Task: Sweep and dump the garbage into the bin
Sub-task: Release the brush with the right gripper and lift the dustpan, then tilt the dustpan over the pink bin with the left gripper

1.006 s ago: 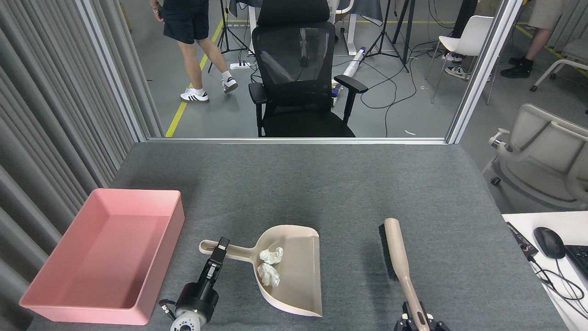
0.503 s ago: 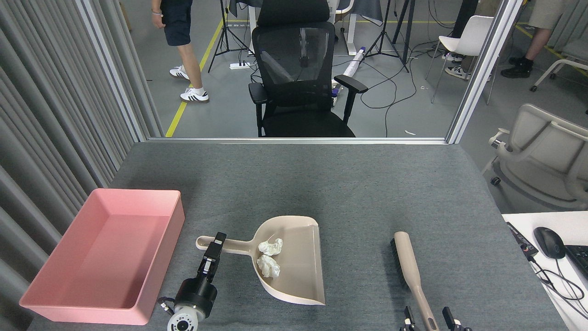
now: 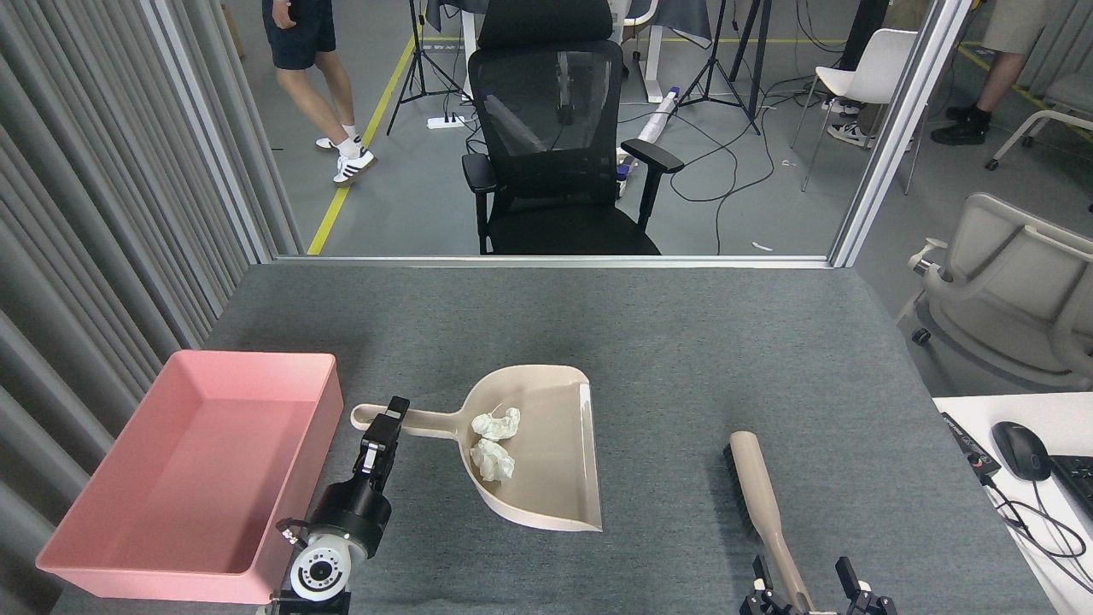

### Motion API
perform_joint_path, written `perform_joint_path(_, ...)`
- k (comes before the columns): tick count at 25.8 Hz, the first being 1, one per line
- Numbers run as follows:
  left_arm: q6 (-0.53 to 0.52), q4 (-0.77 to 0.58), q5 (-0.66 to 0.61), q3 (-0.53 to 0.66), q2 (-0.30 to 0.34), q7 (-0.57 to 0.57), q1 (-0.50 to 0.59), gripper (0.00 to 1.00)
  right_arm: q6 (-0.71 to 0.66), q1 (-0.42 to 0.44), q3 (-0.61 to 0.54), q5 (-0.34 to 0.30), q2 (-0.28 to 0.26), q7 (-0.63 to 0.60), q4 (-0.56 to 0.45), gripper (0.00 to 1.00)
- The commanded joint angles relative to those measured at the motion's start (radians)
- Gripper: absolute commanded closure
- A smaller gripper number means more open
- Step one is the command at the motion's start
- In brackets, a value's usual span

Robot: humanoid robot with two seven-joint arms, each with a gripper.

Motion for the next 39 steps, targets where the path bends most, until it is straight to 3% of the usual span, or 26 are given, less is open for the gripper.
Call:
perform_joint_path(1, 0.046, -0.050, 0.029, 0.002, 0.005, -0.011, 0.002, 0.94, 0.000, 0.001, -0.001, -0.001, -0.001, 0.002, -0.025, 0.01)
perform_joint_path(10, 0.132, -0.142, 0.082, 0.027, 0.048, -0.091, 0.001, 0.94, 0.001, -0.007, -0.023, -0.002, 0.001, 0.008, -0.043, 0.01)
perform_joint_path(14, 0.186, -0.164, 0.151, 0.051, 0.143, -0.112, 0.001, 0.94, 0.001, -0.010, -0.024, -0.002, -0.001, 0.008, -0.045, 0.01)
perform_joint_path(19, 0.187, -0.136, 0.263, 0.100, 0.270, -0.112, -0.007, 0.94, 0.000, -0.076, -0.037, -0.029, -0.006, 0.046, -0.051, 0.01)
perform_joint_path(28, 0.172, -0.046, 0.355, 0.201, 0.413, -0.137, -0.013, 0.94, 0.001, -0.220, -0.027, -0.055, -0.004, 0.096, -0.031, 0.01)
perform_joint_path(32, 0.094, 0.039, 0.364, 0.220, 0.520, -0.142, -0.015, 0.94, -0.002, -0.260, -0.017, -0.053, -0.006, 0.097, -0.005, 0.01)
perform_joint_path(39, -0.060, 0.226, 0.364, 0.255, 0.625, -0.160, -0.015, 0.94, -0.002, -0.314, 0.029, -0.053, 0.002, 0.096, 0.035, 0.01)
